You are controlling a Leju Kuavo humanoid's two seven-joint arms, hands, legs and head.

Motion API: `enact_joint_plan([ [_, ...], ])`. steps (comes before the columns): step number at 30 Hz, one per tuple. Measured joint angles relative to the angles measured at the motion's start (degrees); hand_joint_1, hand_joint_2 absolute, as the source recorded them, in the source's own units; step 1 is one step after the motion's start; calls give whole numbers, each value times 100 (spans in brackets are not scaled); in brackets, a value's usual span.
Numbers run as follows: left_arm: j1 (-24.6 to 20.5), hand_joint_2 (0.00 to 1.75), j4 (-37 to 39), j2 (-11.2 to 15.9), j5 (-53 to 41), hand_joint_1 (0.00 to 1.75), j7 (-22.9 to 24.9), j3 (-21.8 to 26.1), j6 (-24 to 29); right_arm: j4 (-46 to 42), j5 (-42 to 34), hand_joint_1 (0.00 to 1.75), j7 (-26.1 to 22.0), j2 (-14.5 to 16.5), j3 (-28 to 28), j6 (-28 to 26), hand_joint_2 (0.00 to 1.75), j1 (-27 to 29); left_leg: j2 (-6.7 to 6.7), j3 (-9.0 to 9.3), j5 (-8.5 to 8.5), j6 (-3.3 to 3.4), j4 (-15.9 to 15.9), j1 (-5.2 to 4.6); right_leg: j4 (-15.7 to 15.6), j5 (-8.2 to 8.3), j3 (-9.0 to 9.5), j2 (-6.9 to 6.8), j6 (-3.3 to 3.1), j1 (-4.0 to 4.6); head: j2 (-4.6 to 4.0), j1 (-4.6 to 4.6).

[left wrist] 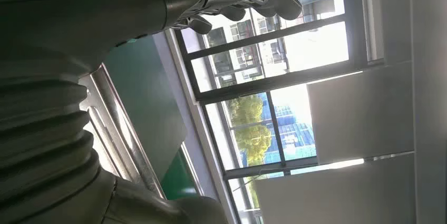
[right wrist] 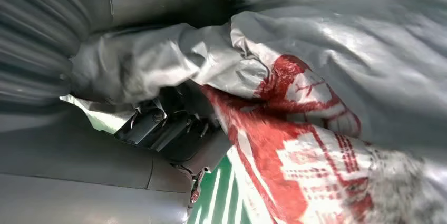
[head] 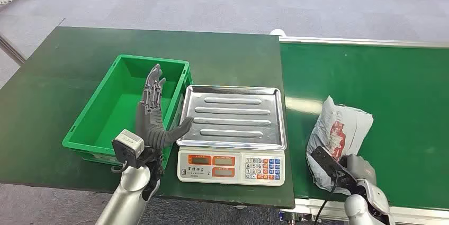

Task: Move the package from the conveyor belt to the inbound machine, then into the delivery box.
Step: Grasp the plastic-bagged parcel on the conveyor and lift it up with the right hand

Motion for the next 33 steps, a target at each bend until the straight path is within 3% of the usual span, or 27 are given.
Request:
enact_joint_plan([
  [5, 58, 175, -77, 19, 0, 0, 0, 0, 4, -169, -176, 175, -314, 27, 0, -381, 175, 32, 0, -2, 0, 0, 0, 0, 0, 0, -2, 0, 0, -1, 0, 0],
  [13, 138, 175, -283, 46, 3, 0, 0, 0, -12, -1340, -1458, 175, -1940, 256, -131, -1890, 175, 197, -3, -6, 0, -1, 0, 0, 0, -2, -10, -1, -1, 0, 0, 0],
  [21, 115, 175, -309, 43, 13, 0, 0, 0, -53, -2039, -2092, 175, -2572, 440, -403, -2353, 175, 313, 2, -5, 0, -1, 0, -1, 0, -2, -12, 3, -1, -1, 0, 0],
  [30, -73, 175, -207, -78, 43, 0, 2, 0, -50, -2496, -3215, 175, -3881, 648, -997, -3428, 175, 340, 2, -5, 0, -1, 1, -1, 0, -2, -13, 3, -1, -1, 0, 0],
  [33, -108, 175, -157, -125, 67, 0, 2, 0, -45, -2602, -3255, 175, -4033, 686, -1069, -3559, 175, 363, 2, -5, 0, -1, 1, 0, 0, -2, -14, 3, -1, 0, 0, 0],
])
